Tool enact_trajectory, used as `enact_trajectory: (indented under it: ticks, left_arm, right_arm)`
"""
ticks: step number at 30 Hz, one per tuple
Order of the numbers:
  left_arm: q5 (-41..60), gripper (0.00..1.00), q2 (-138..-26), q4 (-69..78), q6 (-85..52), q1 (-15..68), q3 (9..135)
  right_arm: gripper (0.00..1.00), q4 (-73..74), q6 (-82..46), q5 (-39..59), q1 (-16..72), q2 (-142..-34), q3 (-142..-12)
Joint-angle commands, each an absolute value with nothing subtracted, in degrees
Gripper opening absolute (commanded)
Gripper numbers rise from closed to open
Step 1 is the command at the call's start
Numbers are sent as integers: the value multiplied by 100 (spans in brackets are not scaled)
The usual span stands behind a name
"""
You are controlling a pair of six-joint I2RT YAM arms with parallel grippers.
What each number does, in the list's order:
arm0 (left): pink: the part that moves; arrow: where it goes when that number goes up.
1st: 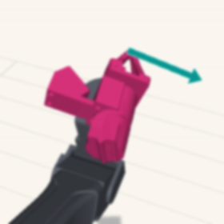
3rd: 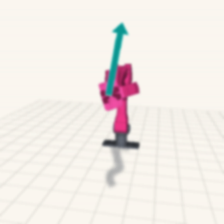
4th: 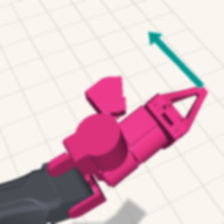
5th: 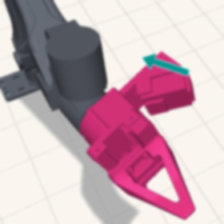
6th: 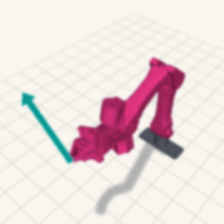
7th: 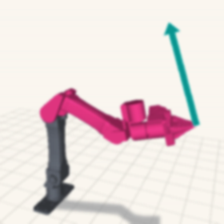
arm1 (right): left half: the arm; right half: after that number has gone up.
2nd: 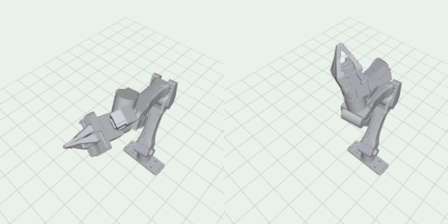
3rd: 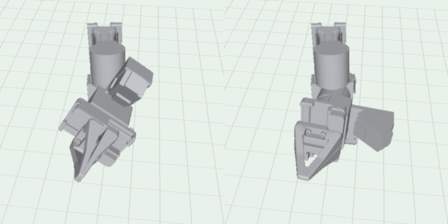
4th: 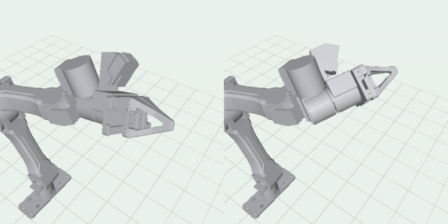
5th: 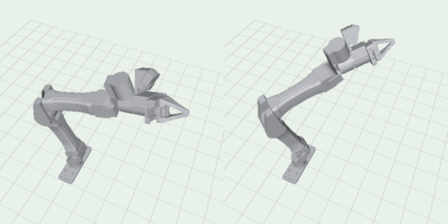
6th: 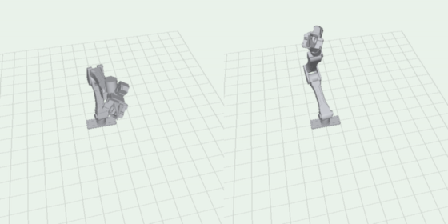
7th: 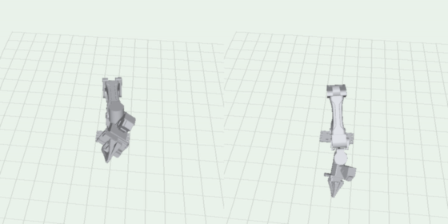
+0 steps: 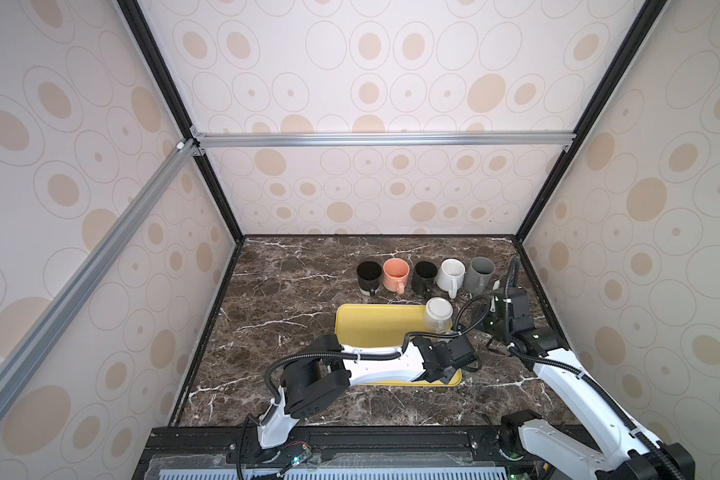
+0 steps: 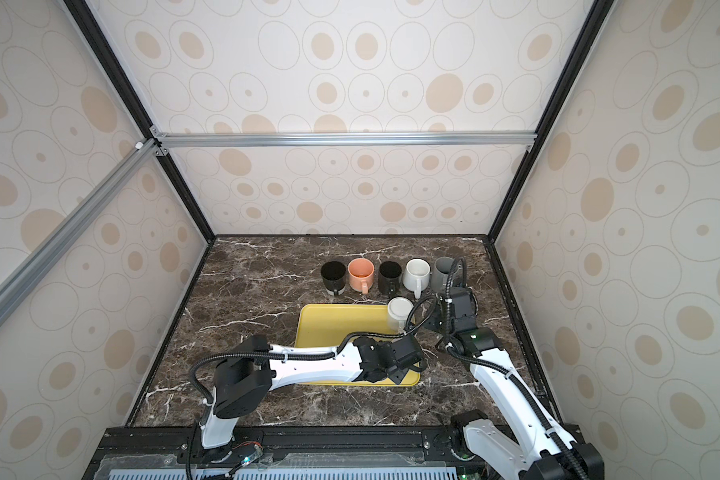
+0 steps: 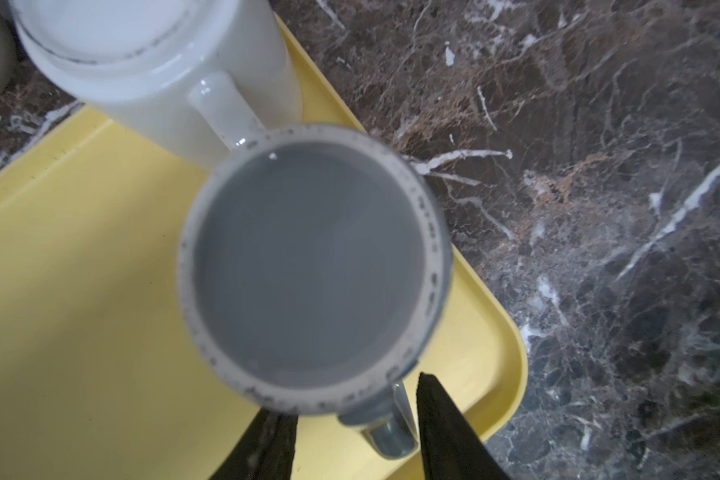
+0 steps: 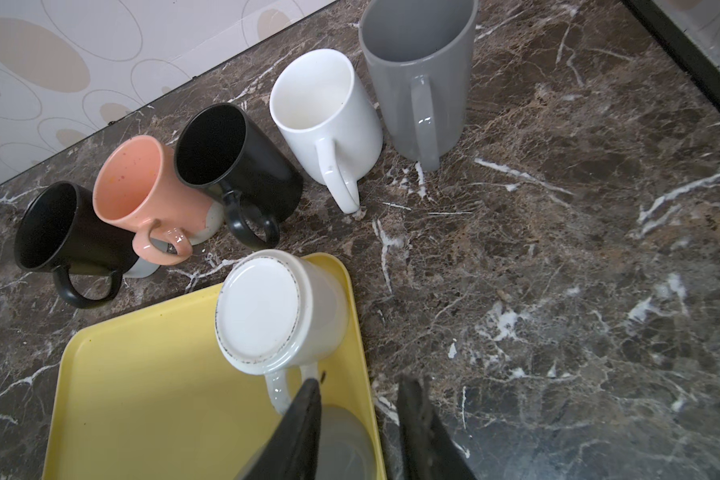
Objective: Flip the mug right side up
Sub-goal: 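Move left gripper down onto the upside-down grey mug on the tray, then close left gripper on the grey mug and lift it toward the right gripper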
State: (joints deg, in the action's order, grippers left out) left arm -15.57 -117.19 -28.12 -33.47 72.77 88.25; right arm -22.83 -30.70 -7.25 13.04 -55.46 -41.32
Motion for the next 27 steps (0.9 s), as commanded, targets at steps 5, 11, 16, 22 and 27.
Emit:
enact_trajectory:
  ticks: [5, 11, 16, 22, 27]
  left_arm:
    - [-1626, 43, -11915, -3104, -3489, 7238, 9228]
    - [-1633, 37, -11936, -3053, -3517, 7194, 9194]
    - [-1572, 30, -11953, -3011, -3525, 7165, 9191]
    - [-1608, 24, -11944, -2981, -3507, 7145, 9172]
    - [-1582, 19, -11954, -2948, -3507, 7099, 9115]
  right_arm:
    - [34, -2193, -3215, -616, 1249, -5443, -4008]
    - [33, -2147, -3218, -512, 1248, -5410, -3964]
    - [33, -2118, -3241, -510, 1248, -5365, -3930]
    - [33, -2087, -3242, -422, 1248, -5393, -3927]
    - [33, -2091, -3249, -378, 1248, -5415, -3929]
